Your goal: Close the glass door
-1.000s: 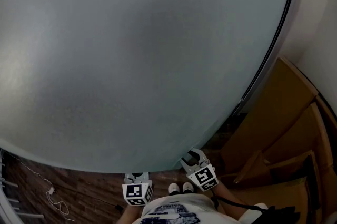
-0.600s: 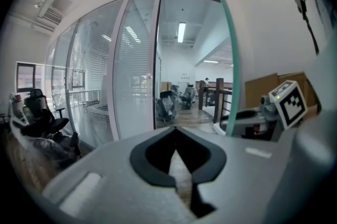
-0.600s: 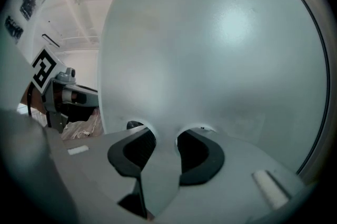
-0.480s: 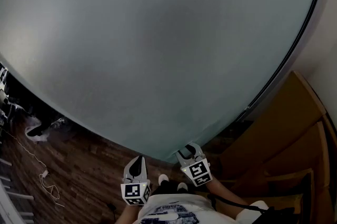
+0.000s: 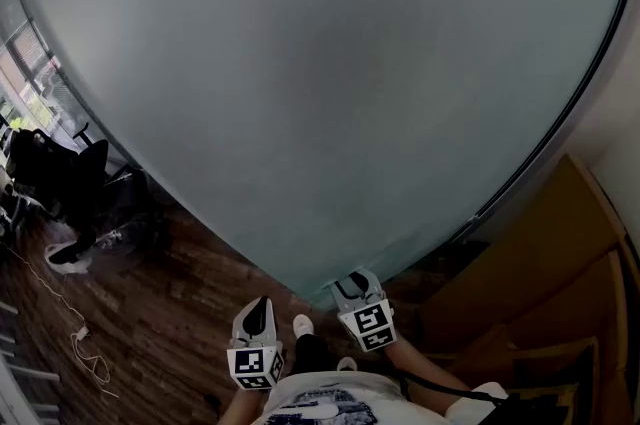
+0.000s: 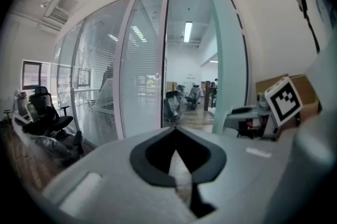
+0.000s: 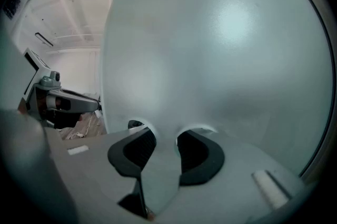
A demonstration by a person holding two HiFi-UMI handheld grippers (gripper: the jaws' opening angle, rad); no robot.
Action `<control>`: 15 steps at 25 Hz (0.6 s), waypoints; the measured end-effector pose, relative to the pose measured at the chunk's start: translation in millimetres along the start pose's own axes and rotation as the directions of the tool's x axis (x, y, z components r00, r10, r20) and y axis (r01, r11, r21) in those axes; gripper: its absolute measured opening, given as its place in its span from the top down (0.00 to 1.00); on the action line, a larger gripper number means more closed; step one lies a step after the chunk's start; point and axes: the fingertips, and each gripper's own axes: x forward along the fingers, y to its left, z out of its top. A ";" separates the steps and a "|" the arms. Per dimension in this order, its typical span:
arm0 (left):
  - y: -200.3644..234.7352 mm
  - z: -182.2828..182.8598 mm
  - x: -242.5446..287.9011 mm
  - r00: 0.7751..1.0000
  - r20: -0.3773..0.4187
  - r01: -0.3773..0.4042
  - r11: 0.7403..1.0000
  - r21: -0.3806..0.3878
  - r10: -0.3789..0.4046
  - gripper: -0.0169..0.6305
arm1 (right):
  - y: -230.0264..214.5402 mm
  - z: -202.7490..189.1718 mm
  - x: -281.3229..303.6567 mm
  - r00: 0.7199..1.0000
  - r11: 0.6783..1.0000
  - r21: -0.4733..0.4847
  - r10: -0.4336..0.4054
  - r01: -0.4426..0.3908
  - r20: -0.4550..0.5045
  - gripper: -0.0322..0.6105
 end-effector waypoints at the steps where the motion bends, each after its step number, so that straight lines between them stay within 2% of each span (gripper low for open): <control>1: 2.8 1.8 5.6 1.000 0.000 0.006 1.000 0.000 -0.006 0.97 | -1.2 1.7 4.1 1.000 1.000 0.002 -0.006 0.006 -0.001 0.76; 15: 61.8 32.3 86.3 0.997 0.007 0.080 0.997 0.011 -0.080 0.97 | -33.9 18.2 69.4 0.993 0.993 0.025 -0.117 0.117 -0.005 0.76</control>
